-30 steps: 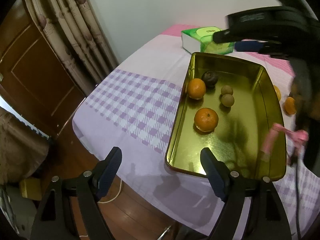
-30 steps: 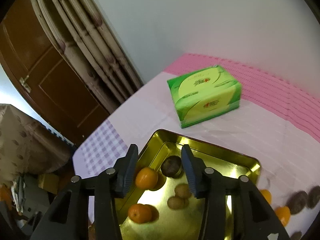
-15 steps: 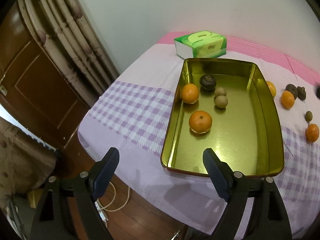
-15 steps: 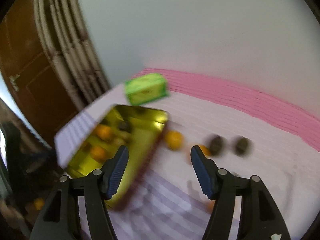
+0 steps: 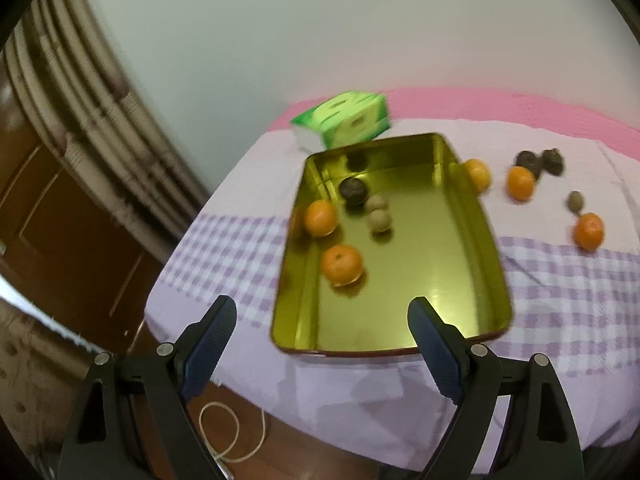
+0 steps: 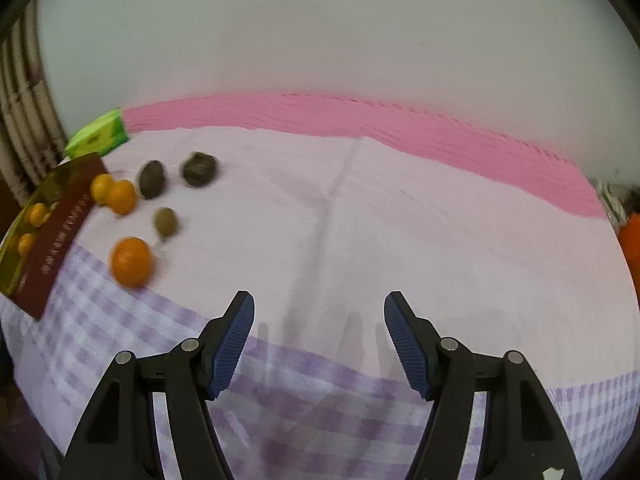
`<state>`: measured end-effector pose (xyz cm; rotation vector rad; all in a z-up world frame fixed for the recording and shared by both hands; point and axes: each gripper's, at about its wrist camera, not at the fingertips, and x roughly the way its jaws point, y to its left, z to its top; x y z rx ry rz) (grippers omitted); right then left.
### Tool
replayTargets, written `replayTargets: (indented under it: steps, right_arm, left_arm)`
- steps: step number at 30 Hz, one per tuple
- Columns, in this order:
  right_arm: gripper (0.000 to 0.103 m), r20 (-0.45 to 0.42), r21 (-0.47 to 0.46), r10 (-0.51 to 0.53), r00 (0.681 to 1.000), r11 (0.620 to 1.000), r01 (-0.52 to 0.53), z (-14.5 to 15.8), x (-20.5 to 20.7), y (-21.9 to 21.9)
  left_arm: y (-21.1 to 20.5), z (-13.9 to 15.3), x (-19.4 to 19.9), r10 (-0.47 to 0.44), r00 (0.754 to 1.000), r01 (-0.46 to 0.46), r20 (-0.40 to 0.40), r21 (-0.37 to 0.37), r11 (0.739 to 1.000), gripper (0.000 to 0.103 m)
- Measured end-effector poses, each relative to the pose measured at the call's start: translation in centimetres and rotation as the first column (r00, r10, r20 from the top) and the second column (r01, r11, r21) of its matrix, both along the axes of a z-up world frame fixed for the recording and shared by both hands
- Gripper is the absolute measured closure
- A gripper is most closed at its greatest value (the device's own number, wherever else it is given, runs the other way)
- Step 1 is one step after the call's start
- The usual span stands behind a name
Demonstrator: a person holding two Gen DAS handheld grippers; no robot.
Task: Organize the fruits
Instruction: 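Withdraw both grippers from the tray toward the remaining fruits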
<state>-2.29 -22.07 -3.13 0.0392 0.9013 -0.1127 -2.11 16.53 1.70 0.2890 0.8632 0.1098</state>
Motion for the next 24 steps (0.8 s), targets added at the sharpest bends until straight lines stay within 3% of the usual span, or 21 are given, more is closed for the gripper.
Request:
replayTargets:
  steps: [5,8,12,17,23,24]
  right_arm:
    - [0.038,-0.007,-0.009,-0.007,1.000,1.000,0.007,-1.4,-0.1,-1.2]
    - [0.038,-0.008,0.011,-0.009,1.000,1.000,0.009,-2.1,-0.2,-1.8]
    - [0.030,-0.005,0.055,-0.023,1.000,0.998,0.024,-2.6,-0.6,-2.9]
    - [0.028,0.007,0.097,-0.036,0.999,0.995,0.036,-2.5,-0.6,-3.7]
    - [0.021,-0.006,0.070,-0.002,1.000,0.998,0.002,-2.6,-0.4,-2.8]
    - [0.020,-0.007,0.068,0.002,1.000,0.998,-0.001,-2.6,-0.6,-2.9]
  left_arm:
    - [-2.3,1.2,0.2,-0.178,0.984,0.179,0.008,-0.019,0.984,0.015]
    - [-4.2,2.3,1.3,-0.333,0.943,0.333,0.014,0.004,0.943,0.015]
    - [-6.8,3.5,4.0,-0.525,0.851,0.525,-0.015,0.046,0.850,0.015]
    - [-9.6,3.3,7.5,-0.652,0.753,0.658,-0.086,0.072,0.750,0.015]
    - [-13.4,1.8,11.9,-0.783,0.587,0.807,-0.206,0.065,0.587,0.021]
    - [-14.0,1.6,12.9,-0.805,0.543,0.834,-0.240,0.041,0.551,0.023]
